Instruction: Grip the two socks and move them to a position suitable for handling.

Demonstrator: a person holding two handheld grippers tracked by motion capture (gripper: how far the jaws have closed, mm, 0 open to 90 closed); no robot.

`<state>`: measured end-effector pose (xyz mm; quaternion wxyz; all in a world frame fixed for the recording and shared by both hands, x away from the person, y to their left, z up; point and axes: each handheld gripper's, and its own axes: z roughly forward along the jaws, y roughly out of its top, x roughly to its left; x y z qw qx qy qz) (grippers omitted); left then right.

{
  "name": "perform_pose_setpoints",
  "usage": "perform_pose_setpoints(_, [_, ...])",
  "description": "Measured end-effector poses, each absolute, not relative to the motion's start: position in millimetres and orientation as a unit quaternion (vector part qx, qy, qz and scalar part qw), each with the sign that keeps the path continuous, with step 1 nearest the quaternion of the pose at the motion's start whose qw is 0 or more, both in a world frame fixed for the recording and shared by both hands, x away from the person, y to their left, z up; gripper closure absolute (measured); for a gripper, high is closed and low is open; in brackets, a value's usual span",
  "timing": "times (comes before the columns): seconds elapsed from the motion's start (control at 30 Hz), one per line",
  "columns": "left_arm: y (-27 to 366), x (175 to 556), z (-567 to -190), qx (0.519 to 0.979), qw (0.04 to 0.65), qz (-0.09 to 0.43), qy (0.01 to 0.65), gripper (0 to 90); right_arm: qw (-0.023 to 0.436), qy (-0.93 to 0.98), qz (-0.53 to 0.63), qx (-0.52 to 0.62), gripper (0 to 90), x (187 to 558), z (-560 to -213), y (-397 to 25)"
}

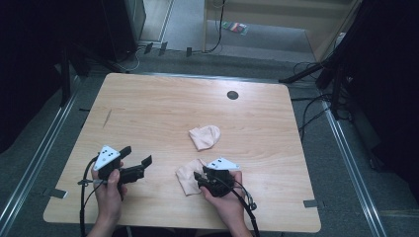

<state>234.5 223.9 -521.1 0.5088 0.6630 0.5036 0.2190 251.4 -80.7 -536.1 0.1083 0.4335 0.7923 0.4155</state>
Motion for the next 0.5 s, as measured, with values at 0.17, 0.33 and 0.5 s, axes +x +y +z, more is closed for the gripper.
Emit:
perform_pose_setpoints(0.17, [207,230,-530,0.688,0.507,0.195,0.481,11.7,0.118,0.806,0.4,0.42,55.7,253,-544,-77])
perform_pose_setpoints(0.33, [199,228,-540,0.707,0.5,0.182,0.466,11.7,0.134,0.817,0.39,0.403,55.6,249,-547,-71])
perform_pose_setpoints(0.5, [196,229,-541,0.71,0.497,0.179,0.466,11.9,0.157,0.825,0.383,0.385,64.2,244,-547,-67])
